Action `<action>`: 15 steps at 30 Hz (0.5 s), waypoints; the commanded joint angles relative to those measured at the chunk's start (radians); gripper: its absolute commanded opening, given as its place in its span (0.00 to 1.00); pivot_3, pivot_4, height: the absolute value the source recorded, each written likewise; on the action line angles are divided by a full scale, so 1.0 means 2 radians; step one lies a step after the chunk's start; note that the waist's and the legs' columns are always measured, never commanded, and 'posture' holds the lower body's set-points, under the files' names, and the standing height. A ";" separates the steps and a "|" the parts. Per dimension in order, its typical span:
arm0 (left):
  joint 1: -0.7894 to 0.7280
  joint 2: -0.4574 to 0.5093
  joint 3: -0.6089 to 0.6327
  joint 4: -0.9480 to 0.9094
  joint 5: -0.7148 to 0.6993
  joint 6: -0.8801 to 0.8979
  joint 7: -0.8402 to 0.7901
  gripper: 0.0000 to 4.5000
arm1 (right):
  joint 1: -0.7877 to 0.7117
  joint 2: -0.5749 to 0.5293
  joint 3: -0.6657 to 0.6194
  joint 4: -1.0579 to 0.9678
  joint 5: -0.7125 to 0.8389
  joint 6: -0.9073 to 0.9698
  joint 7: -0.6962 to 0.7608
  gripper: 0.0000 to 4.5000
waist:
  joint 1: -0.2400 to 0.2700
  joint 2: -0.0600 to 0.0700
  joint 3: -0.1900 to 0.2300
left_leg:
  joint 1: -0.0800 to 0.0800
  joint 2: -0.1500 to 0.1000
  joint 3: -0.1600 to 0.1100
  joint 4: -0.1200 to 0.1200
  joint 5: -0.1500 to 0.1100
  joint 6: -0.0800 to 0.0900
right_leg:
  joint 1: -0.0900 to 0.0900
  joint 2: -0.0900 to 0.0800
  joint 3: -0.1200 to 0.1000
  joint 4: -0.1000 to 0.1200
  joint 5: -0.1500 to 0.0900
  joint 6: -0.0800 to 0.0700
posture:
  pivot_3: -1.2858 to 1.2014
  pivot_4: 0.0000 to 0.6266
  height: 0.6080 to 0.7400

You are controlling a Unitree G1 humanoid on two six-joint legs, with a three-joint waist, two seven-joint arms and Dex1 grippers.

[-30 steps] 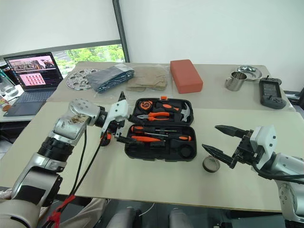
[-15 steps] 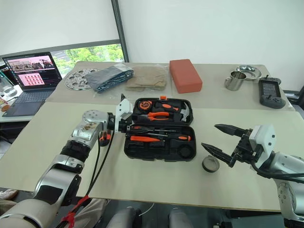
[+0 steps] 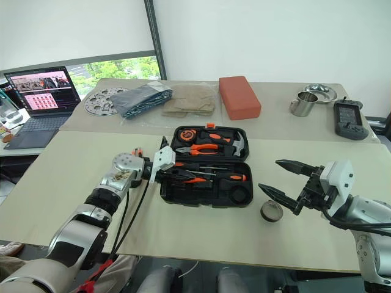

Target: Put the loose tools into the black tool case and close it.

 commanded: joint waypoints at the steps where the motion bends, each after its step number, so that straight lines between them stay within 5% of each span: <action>1: 0.004 0.009 -0.018 0.018 0.031 -0.017 0.007 0.01 | -0.001 -0.001 -0.006 -0.016 0.001 -0.011 -0.003 0.95 | -0.001 0.000 0.000 | 0.000 0.000 0.000 0.000 0.000 0.000 | 0.000 0.000 0.000 0.000 0.000 0.000 | 0.52 0.24 1.00; 8: 0.004 0.009 0.000 -0.002 0.010 -0.015 0.008 0.01 | -0.010 -0.005 -0.001 -0.014 0.004 -0.007 0.002 0.95 | -0.001 0.000 0.000 | 0.001 0.000 0.000 0.000 0.000 0.000 | 0.001 0.000 0.000 0.000 -0.001 0.002 | 0.52 0.24 1.00; 15: 0.039 0.031 0.098 -0.212 -0.097 0.123 0.068 0.01 | -0.029 -0.006 0.015 -0.004 0.006 -0.005 0.015 0.95 | -0.006 0.000 0.000 | 0.000 0.001 -0.001 0.000 0.000 0.000 | 0.000 0.000 0.000 0.001 -0.001 0.002 | 0.52 0.24 1.00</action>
